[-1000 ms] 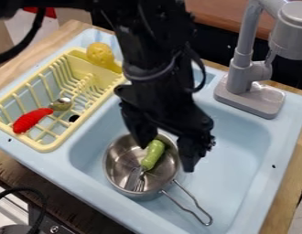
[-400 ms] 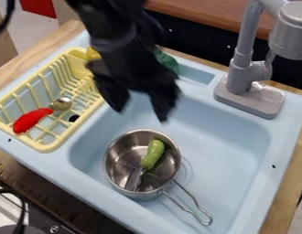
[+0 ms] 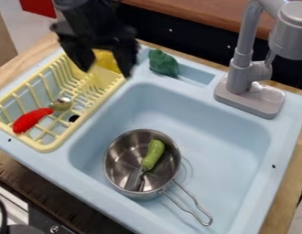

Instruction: Put yellow object in silver pot

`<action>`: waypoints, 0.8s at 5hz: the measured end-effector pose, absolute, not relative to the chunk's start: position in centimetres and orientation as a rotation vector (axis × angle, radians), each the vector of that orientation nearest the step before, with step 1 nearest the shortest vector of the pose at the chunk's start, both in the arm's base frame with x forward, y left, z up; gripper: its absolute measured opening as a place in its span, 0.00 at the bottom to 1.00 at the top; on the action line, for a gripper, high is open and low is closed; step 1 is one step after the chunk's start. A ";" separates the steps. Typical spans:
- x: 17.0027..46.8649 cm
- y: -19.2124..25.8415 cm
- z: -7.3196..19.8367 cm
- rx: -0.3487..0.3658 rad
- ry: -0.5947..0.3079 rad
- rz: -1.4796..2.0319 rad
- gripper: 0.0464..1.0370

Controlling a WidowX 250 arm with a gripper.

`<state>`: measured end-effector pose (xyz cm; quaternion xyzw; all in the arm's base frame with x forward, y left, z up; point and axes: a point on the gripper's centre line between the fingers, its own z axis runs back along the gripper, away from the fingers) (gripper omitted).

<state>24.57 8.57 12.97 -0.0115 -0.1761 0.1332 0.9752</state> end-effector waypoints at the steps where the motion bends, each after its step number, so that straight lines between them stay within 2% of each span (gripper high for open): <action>1: 25.7 10.8 12.8 -0.037 -0.419 0.345 0.96; 2: 26.7 11.8 12.0 0.012 -0.442 0.406 0.96; 3: 27.7 12.2 12.1 0.012 -0.448 0.469 0.96; 4: 28.7 12.4 12.1 0.047 -0.475 0.551 0.96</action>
